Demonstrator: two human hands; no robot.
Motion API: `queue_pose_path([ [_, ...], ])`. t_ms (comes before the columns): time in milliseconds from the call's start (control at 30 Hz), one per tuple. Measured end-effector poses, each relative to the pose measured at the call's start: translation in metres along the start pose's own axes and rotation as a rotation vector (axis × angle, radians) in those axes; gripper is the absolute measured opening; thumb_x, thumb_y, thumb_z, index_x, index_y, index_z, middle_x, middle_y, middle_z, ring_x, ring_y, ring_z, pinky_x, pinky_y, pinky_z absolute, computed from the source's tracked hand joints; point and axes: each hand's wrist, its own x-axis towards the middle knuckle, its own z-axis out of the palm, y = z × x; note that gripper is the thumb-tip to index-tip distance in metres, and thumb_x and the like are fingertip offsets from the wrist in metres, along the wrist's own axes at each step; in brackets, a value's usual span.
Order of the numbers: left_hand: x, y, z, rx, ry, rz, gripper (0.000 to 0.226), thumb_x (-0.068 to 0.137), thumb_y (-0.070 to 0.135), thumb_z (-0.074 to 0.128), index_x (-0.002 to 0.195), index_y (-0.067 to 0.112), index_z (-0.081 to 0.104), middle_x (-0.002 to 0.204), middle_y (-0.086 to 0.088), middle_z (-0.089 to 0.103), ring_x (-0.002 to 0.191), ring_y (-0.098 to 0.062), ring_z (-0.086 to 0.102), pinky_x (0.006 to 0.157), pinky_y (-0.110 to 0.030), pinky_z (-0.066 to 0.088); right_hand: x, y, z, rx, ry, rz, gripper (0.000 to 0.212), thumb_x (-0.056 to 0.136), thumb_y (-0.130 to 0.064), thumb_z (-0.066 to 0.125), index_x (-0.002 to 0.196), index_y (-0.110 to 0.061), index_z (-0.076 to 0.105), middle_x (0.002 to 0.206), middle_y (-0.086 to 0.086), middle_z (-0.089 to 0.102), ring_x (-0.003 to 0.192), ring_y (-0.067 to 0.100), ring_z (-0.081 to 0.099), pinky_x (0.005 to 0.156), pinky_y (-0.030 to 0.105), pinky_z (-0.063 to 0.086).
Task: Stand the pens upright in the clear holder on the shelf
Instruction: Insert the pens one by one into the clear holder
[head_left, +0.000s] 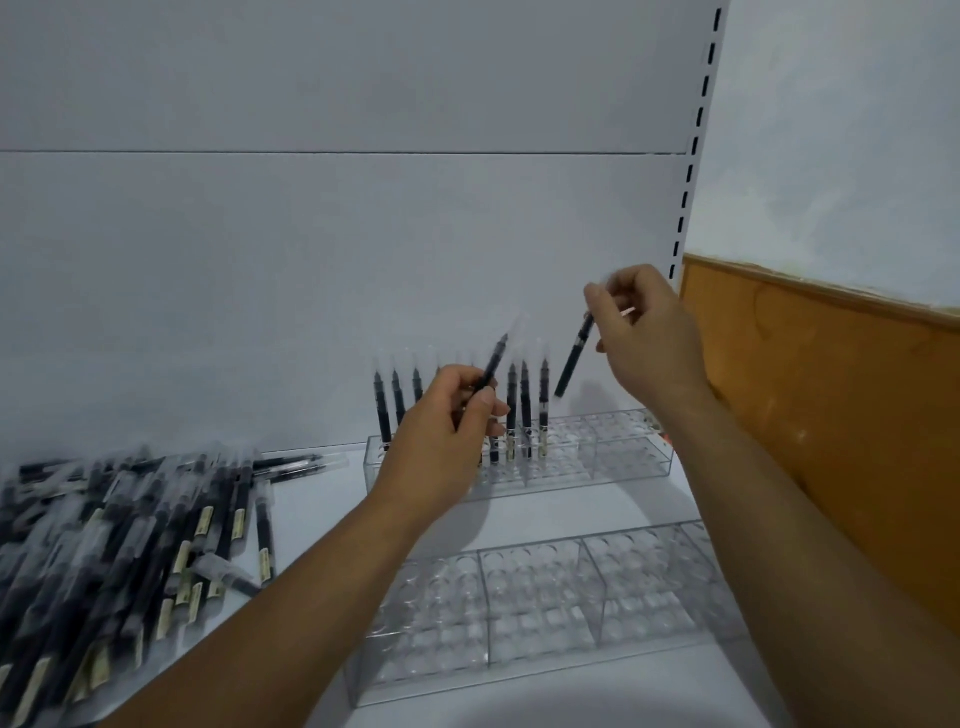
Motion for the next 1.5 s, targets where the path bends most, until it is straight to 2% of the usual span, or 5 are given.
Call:
queue_pose_path([
  [667,-0.001,-0.002,0.000,0.065,-0.029,-0.029,0.011,0.100,0.030,0.047,0.097,0.040,0.050,0.093,0.015,0.069,0.078,0.005,0.065,0.076,-0.018,0.052,-0.004,0.014,-0.002,-0.562,-0.563,0.088,0.031,0.087,-0.052,0.064,0.081,-0.021,0.066,0.077,-0.007,0.071,0.072,0.010,0.066,0.074,0.034,0.056],
  [867,0.000,-0.006,-0.001,0.145,-0.036,-0.022,0.010,0.099,0.032,0.048,0.106,0.036,0.054,0.092,0.015,0.070,0.081,0.004,0.066,0.077,-0.024,0.053,-0.017,-0.013,-0.001,-0.009,-0.792,0.129,0.028,0.083,-0.047,0.070,0.093,-0.021,0.071,0.075,-0.005,0.070,0.063,0.007,0.058,0.058,0.020,0.047],
  [1200,-0.006,0.002,0.000,0.570,-0.135,0.022,0.034,0.098,0.045,0.045,0.129,0.033,0.050,0.121,0.015,0.060,0.108,-0.010,0.057,0.090,-0.031,0.047,-0.012,-0.021,0.000,0.390,-0.390,0.200,0.021,0.097,-0.023,0.057,0.098,-0.002,0.064,0.089,0.009,0.071,0.063,0.014,0.064,0.052,0.023,0.048],
  [1333,-0.009,-0.006,0.001,0.788,-0.316,0.062,0.045,0.098,0.047,0.043,0.140,0.030,0.046,0.147,0.010,0.041,0.136,-0.012,0.032,0.113,-0.036,0.027,-0.005,-0.006,-0.001,0.053,0.014,0.018,0.024,0.097,-0.027,0.052,0.083,-0.008,0.055,0.070,0.000,0.056,0.060,0.013,0.052,0.053,0.027,0.043],
  [1500,-0.008,-0.006,0.002,0.861,-0.346,0.089,0.049,0.098,0.049,0.041,0.144,0.032,0.041,0.150,0.010,0.037,0.139,-0.014,0.028,0.115,-0.036,0.022,0.000,0.011,0.003,-0.260,-0.042,-0.065,0.023,0.098,-0.035,0.050,0.087,-0.016,0.055,0.077,0.001,0.063,0.068,0.020,0.055,0.063,0.036,0.047],
])
